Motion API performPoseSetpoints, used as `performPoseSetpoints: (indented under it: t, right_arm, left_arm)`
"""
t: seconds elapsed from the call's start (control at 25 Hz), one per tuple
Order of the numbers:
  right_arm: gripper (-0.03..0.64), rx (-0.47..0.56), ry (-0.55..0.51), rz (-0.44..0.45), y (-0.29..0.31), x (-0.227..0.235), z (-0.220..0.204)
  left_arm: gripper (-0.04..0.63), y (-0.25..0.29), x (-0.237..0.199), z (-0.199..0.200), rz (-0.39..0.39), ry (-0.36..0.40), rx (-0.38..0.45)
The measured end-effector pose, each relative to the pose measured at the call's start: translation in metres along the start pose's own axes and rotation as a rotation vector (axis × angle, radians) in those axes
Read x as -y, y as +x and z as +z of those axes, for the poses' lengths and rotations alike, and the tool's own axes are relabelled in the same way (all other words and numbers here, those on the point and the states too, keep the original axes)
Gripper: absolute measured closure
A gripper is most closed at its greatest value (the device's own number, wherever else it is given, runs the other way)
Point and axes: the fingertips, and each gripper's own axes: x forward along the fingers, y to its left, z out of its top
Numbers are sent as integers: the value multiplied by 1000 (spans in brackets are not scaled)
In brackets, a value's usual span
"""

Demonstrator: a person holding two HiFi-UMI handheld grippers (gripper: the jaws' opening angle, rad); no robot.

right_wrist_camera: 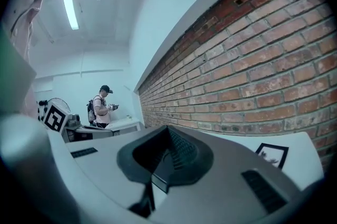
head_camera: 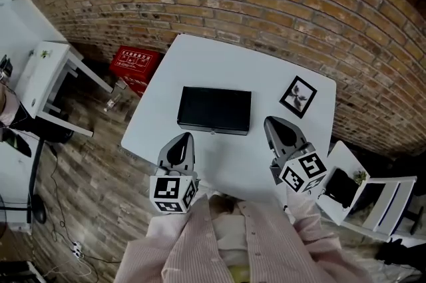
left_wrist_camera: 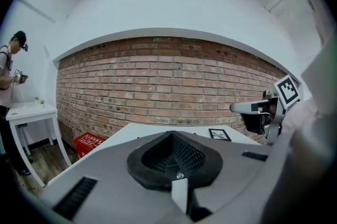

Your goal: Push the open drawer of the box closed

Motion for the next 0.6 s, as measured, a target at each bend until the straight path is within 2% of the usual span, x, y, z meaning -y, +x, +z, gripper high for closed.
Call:
performPoseSetpoints:
  t: [0.6]
  right_arm:
    - [617, 68, -17, -4, -9, -1, 30]
  left_arm:
    - [601, -33, -29, 29, 64, 19, 81]
